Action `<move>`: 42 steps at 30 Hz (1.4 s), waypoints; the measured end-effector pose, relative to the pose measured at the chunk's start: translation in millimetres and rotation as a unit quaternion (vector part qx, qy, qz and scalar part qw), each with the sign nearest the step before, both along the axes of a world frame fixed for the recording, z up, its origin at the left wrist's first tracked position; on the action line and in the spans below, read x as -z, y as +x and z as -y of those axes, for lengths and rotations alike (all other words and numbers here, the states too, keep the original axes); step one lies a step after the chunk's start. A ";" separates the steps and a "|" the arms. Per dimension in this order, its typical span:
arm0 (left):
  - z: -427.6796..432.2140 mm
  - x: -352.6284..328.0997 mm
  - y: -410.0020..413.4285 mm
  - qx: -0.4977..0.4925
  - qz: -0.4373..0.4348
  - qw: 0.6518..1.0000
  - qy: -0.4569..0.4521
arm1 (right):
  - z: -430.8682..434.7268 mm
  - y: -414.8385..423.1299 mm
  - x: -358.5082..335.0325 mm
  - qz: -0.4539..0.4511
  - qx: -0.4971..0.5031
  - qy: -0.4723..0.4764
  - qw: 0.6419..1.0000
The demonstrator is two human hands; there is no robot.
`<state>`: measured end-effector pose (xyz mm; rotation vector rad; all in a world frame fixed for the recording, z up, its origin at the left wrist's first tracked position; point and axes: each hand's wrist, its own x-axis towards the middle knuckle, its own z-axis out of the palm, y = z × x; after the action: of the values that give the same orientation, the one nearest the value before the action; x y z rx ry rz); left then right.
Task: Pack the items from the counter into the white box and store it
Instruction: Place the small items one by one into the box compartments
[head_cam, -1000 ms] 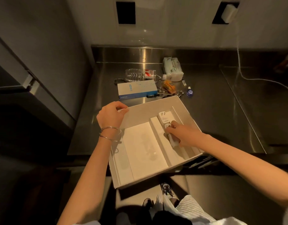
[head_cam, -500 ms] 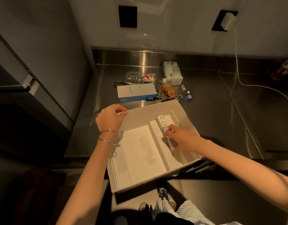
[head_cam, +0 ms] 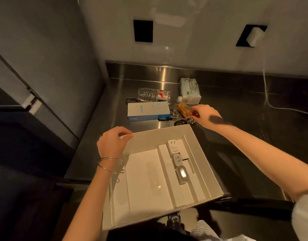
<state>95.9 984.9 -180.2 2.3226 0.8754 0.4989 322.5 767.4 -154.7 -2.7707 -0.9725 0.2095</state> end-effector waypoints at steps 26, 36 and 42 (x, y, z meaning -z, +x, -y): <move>4.5 5.0 22.5 -0.060 -0.011 0.998 -0.001 | 7.7 47.1 -8.5 -0.288 0.042 0.159 0.943; 1.8 9.3 22.1 -0.023 0.007 1.000 0.007 | 46.9 -108.4 -69.4 -0.274 -0.224 -0.148 0.923; 1.3 7.8 21.0 -0.010 0.005 1.000 -0.003 | 24.6 -134.1 -36.3 -0.221 -0.155 -0.311 0.911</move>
<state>116.9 983.6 -188.0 2.3057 0.8954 0.5167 188.4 742.8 -118.4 -2.8249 -1.3834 1.3443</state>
